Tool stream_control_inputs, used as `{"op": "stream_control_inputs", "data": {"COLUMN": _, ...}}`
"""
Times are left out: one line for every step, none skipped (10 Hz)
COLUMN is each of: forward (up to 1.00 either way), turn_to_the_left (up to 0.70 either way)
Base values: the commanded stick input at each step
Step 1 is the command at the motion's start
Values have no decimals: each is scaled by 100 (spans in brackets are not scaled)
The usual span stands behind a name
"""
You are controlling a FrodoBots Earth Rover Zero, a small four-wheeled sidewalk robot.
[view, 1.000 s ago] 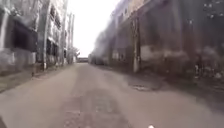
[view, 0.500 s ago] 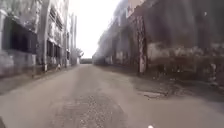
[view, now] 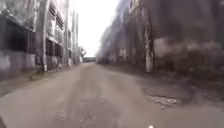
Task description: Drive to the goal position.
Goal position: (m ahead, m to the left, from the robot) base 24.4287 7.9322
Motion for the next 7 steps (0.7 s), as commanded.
{"op": "stream_control_inputs", "data": {"forward": 70, "turn_to_the_left": 0}}
{"op": "stream_control_inputs", "data": {"forward": 70, "turn_to_the_left": 0}}
{"op": "stream_control_inputs", "data": {"forward": 70, "turn_to_the_left": 0}}
{"op": "stream_control_inputs", "data": {"forward": 70, "turn_to_the_left": 0}}
{"op": "stream_control_inputs", "data": {"forward": 70, "turn_to_the_left": 0}}
{"op": "stream_control_inputs", "data": {"forward": 70, "turn_to_the_left": 0}}
{"op": "stream_control_inputs", "data": {"forward": 70, "turn_to_the_left": 0}}
